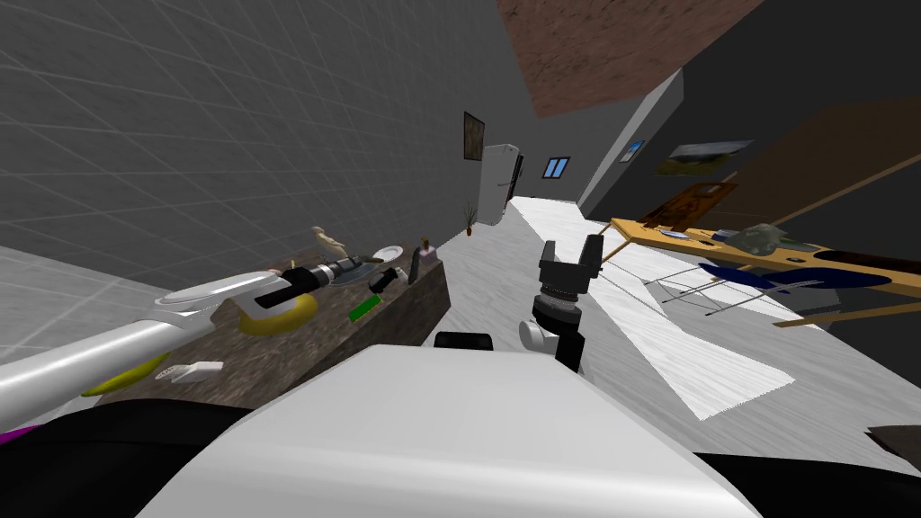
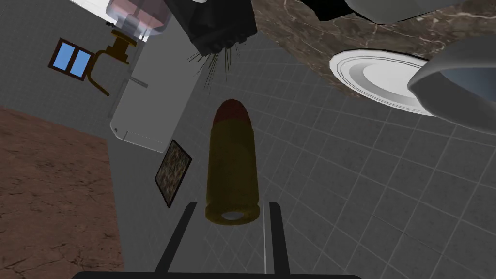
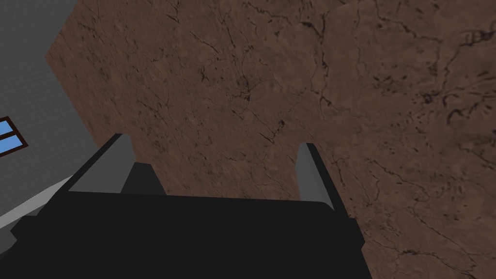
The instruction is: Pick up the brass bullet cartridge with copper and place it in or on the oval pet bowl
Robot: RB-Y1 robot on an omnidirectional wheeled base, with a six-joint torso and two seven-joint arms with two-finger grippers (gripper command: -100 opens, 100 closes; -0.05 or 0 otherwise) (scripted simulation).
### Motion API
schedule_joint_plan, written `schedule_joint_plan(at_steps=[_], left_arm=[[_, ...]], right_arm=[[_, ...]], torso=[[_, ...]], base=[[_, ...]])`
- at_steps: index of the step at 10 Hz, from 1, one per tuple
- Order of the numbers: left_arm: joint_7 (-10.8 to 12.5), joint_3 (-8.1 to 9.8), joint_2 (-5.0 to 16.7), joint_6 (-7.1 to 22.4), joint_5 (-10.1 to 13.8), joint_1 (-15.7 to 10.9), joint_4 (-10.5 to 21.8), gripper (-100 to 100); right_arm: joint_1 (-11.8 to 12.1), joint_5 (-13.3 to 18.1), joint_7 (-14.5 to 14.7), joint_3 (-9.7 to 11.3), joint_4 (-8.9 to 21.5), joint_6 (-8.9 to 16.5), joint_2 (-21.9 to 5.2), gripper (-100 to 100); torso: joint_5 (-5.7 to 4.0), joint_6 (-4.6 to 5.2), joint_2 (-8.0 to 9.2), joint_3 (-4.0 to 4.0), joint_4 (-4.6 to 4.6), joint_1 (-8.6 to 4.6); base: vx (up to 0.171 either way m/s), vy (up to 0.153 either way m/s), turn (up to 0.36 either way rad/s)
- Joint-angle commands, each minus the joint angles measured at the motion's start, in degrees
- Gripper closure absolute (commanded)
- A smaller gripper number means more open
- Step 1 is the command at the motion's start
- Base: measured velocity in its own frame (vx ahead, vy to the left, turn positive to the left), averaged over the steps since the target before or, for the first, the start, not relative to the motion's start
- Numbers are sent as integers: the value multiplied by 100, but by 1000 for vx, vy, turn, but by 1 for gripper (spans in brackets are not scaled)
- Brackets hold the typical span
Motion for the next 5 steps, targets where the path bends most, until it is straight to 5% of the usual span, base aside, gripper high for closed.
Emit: schedule_joint_plan(at_steps=[1,5], left_arm=[[50,63,-52,55,24,-220,264,100],[140,382,-171,342,139,-542,745,100]], right_arm=[[0,0,0,0,0,0,0,0],[0,0,0,0,0,0,0,0]], torso=[[0,0,0,0,0,0],[7,-6,-1,-2,-2,11]], base=[[9,-54,4],[23,-62,22]])
